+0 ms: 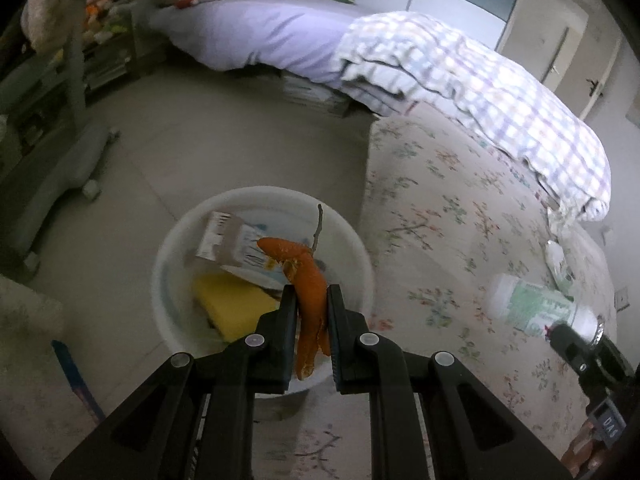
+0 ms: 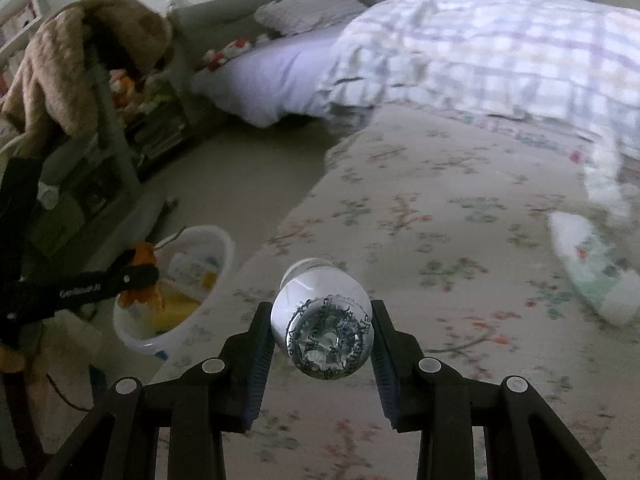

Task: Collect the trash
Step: 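Carry the orange peel over the bin and open the left gripper while the right holds the bottle, then lower the white bottle over the bin and open the right gripper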

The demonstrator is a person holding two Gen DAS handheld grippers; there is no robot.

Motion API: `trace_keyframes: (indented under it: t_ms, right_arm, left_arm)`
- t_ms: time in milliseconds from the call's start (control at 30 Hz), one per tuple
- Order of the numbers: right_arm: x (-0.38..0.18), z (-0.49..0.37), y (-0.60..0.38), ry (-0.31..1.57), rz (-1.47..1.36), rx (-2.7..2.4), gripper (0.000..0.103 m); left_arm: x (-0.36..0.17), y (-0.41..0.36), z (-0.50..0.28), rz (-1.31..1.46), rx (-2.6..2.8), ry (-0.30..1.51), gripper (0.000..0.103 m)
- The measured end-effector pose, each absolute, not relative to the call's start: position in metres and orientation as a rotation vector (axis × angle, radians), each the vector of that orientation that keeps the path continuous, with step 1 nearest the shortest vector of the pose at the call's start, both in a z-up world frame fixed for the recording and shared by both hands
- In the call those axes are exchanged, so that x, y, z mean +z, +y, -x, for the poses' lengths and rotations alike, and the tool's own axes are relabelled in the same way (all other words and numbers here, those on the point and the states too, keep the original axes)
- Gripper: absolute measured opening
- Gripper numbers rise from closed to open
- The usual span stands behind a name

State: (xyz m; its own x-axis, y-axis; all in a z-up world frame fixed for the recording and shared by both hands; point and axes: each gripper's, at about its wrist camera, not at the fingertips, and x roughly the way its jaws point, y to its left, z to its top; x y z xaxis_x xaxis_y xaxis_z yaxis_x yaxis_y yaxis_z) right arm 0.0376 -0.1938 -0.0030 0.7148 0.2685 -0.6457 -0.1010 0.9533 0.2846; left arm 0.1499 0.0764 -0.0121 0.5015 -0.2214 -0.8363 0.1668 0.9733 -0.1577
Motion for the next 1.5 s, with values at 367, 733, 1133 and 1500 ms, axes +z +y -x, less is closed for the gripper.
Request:
trace_keyframes:
  t_ms: [367,733,1133,1500]
  right_arm:
    - [-0.009,-0.062,-0.151,0.772,-0.229,0.26,0.041]
    - [-0.012,-0.089,-0.101,0.799,-0.187,0.317,0.041]
    - [-0.028,-0.121,-0.061,0.846,-0.18,0.348,0.041]
    - [-0.026,-0.129,-0.056,0.868,-0.176,0.361,0.08]
  left_arm:
    - [-0.014,0.118,-0.162,0.114,-0.045,1.063,0.077]
    - [-0.016,0.153,-0.157,0.087,0.05,1.073,0.086]
    - [-0.011,0.172,-0.152,0.087,0.085,1.048,0.087]
    - [-0.009,0.173,-0.148,0.118,0.077,1.053,0.087]
